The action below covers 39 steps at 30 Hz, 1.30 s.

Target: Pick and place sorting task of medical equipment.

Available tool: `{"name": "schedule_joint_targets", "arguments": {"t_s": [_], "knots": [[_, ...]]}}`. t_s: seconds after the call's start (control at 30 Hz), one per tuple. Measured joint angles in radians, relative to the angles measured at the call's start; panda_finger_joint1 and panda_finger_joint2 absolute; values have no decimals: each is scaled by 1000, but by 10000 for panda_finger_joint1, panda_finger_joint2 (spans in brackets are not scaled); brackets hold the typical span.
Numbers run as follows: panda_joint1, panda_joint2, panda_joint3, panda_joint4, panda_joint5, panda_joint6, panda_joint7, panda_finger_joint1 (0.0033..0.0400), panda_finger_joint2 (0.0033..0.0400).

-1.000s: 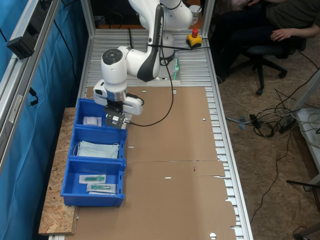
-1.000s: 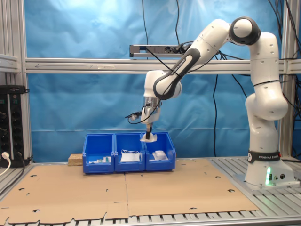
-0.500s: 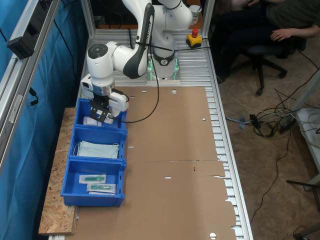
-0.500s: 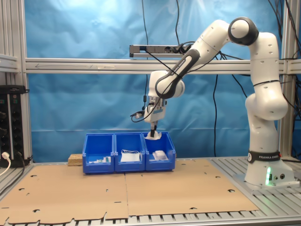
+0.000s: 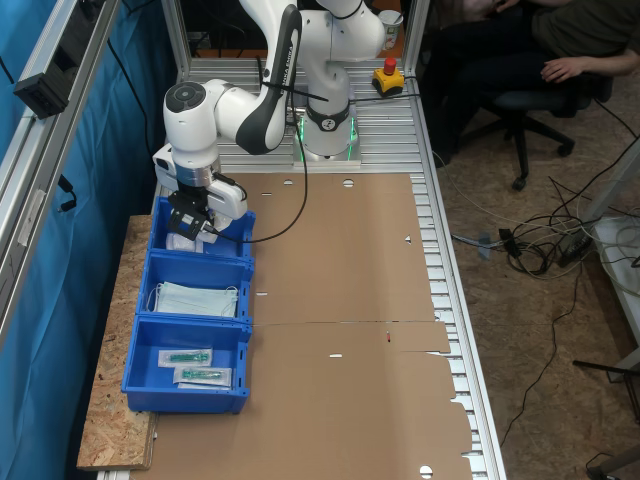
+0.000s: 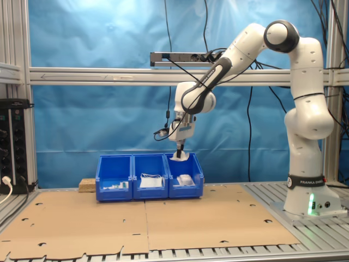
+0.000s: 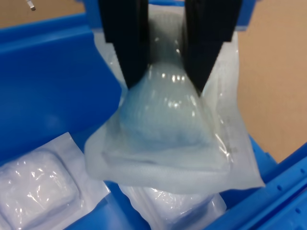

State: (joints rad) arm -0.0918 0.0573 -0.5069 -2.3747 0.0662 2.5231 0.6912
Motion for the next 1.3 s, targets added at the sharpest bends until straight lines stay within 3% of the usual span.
{"name": "schedule_joint_targets", "arguments": {"t_s": [0.93,0.97,1.23,1.27,1.3], "knots": [[0,0,-10,0,0,0,0,52,52],[0,0,-10,0,0,0,0,174,174],[0,0,-10,0,0,0,0,174,174],[0,0,-10,0,0,0,0,335,335],[0,0,-10,0,0,0,0,335,335]]}}
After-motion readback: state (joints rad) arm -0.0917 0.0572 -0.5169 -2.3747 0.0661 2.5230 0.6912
